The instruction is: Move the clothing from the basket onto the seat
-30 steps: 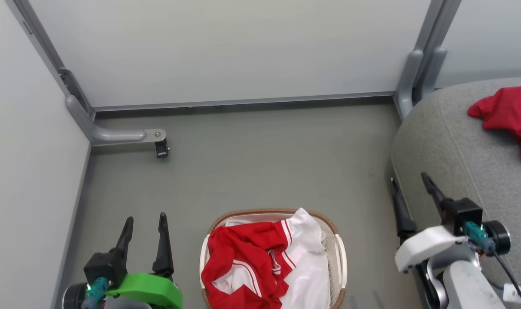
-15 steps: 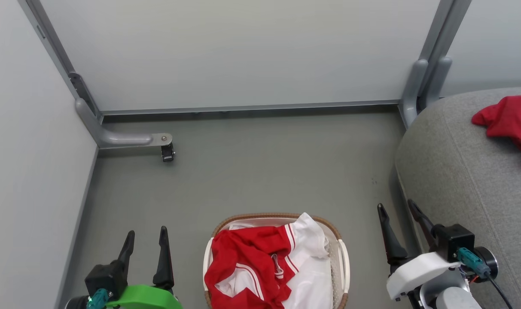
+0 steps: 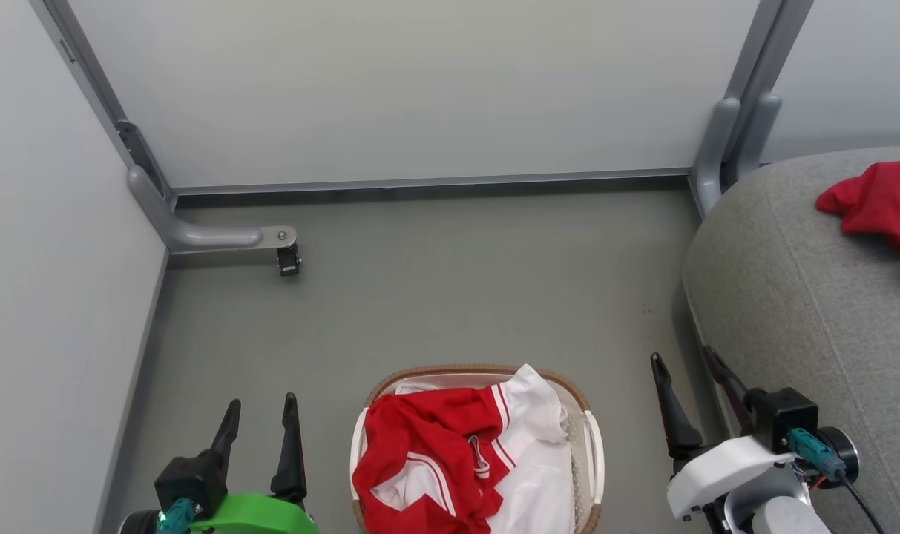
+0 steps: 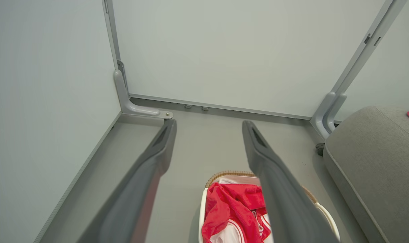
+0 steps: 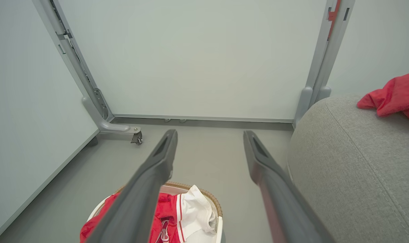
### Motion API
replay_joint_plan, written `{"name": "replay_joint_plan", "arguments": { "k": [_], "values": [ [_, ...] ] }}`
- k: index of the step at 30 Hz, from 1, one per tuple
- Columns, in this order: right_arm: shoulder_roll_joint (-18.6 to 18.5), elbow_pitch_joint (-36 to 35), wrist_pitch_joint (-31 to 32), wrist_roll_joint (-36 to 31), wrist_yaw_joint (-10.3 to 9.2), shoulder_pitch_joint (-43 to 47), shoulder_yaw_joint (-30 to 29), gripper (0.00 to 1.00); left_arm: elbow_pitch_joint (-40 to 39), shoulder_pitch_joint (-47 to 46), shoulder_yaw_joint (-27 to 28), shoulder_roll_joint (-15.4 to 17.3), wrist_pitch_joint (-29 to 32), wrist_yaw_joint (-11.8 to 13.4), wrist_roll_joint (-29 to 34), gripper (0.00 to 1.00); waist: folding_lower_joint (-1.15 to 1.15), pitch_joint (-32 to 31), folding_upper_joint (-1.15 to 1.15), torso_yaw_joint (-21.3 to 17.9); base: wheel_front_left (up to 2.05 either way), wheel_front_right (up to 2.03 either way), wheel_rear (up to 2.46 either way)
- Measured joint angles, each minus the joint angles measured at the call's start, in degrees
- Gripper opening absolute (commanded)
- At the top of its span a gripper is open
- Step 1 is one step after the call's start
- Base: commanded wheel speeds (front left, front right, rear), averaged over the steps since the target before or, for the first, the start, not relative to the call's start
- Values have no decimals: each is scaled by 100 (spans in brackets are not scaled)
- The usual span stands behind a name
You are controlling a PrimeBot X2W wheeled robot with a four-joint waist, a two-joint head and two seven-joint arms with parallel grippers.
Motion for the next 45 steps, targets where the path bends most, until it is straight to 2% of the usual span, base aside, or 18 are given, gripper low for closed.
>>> {"name": "replay_joint_plan", "arguments": {
  "k": [14,20,31,37,45],
  "values": [
    [0,-80,0,-31,0,-34,-41,100,-10,-34,-109,-1,0,4,-5,100,0,118,0,-69,0,0,0],
    [-1,-208,0,-167,0,-166,-180,100,197,-424,-311,-2,-1,-70,246,100,0,349,0,-120,0,0,0],
    [0,-534,0,-331,0,-615,-397,100,1348,-1613,-1343,-7,414,-371,601,100,0,1147,0,-240,0,0,0],
    [-1,-810,0,-397,0,-978,-426,100,2221,-2179,-1959,-12,913,-427,679,100,0,1750,0,-366,0,0,0],
    [-3,-1213,0,-342,0,-1404,-321,100,3305,-2825,-2569,12,1460,-454,468,100,0,2616,0,-612,0,0,0]
  ]
}}
